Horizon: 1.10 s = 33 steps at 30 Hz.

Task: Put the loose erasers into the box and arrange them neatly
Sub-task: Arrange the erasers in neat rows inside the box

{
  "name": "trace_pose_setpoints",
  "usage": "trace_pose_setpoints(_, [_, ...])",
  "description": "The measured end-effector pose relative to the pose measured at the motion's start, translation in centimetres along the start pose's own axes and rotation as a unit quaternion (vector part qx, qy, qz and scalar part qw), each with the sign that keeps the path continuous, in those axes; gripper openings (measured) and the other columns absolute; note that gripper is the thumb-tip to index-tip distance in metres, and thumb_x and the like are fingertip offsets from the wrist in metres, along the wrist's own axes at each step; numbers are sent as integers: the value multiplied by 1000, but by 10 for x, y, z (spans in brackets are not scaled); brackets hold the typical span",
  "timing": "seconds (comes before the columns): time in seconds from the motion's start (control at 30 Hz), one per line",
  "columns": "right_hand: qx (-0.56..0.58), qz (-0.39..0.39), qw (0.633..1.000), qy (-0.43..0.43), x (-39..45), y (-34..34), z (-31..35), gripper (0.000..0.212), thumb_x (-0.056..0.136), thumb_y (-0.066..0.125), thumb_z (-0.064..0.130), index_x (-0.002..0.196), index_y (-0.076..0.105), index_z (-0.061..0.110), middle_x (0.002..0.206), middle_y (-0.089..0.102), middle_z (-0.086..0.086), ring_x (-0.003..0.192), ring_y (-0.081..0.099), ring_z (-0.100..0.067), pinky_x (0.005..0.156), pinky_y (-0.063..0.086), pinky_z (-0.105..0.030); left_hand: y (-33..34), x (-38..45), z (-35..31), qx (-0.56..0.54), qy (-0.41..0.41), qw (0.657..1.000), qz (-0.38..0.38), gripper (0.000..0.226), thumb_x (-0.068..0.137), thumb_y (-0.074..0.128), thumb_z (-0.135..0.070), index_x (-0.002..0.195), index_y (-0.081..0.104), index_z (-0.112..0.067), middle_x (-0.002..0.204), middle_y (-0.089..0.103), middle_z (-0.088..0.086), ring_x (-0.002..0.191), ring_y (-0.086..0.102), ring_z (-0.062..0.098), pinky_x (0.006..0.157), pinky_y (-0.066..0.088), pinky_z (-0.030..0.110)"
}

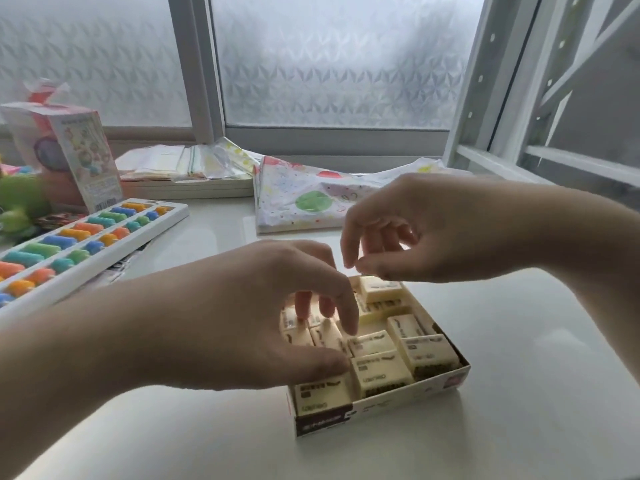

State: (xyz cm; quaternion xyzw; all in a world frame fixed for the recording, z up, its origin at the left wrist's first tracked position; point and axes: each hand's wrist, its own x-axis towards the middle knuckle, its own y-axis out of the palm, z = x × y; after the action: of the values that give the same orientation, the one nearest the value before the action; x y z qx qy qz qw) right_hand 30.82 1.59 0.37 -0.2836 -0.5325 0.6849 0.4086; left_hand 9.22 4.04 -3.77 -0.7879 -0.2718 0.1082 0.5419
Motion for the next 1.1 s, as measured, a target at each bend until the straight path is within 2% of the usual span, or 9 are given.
trace_pose_setpoints(0.17, [-6,59,998,33,4,5,-5,5,87,69,42,90,68,38,74,68,8,62,56,-1,61,50,-25,-2,-4,-5,28,4,1000,-3,30,67,62,-71,92,70,-55,104,56,-24,97,58,2,68,53,22])
trace_pose_setpoints(0.3, [-4,72,996,44,4,4,-7,8,90,66,44,93,67,37,76,70,9,64,59,1,59,49,-21,0,-2,-13,8,-33,999,6,32,80,53,-69,92,73,-47,105,54,-25,99,55,-4,70,51,18])
trace_pose_setpoints(0.57, [5,71,996,46,6,7,-9,8,90,66,44,88,66,36,70,68,11,59,58,1,60,50,-26,15,7,-19,-53,-45,998,-10,19,76,69,-60,93,75,-54,100,57,-28,89,57,-2,67,43,13])
trace_pose_setpoints(0.67, [6,74,996,44,6,6,-8,7,90,66,43,88,65,36,71,69,11,58,58,1,60,50,-27,13,7,-14,-118,-49,992,-1,19,75,75,-52,88,80,-40,100,65,-19,91,62,4,75,52,24])
trace_pose_setpoints(0.77, [12,75,996,45,6,7,-9,7,90,65,42,90,65,36,71,69,10,58,58,1,60,50,-28,12,8,-14,-147,-37,988,-21,16,72,79,-53,83,79,-41,92,74,-8,80,68,13,72,59,37])
trace_pose_setpoints(0.87, [11,77,996,46,5,6,-9,6,90,66,42,89,66,35,71,69,10,58,58,1,58,49,-26,12,4,-18,-175,-59,982,-30,11,72,82,-43,81,79,-39,80,73,-11,68,63,4,61,52,18])
trace_pose_setpoints(0.93, [13,66,997,35,3,4,-7,6,88,64,40,83,65,36,69,67,9,57,56,0,56,46,-24,10,3,-24,-191,-60,978,-49,14,74,83,-31,86,77,-34,80,75,-15,66,61,0,59,47,11])
trace_pose_setpoints(1.0, [14,23,999,18,1,0,-5,10,86,61,39,76,63,40,69,65,8,59,56,-3,55,47,-24,6,4,-25,-238,-82,964,-84,19,76,80,-20,92,74,-30,83,78,-8,67,65,3,63,53,18])
trace_pose_setpoints(1.1, [16,-67,998,-5,-2,-6,-4,13,89,61,31,95,68,40,78,67,10,75,63,-6,67,55,-26,-4,4,-19,-301,-146,934,-124,22,77,81,-19,97,74,-24,81,80,1,73,75,12,74,60,33])
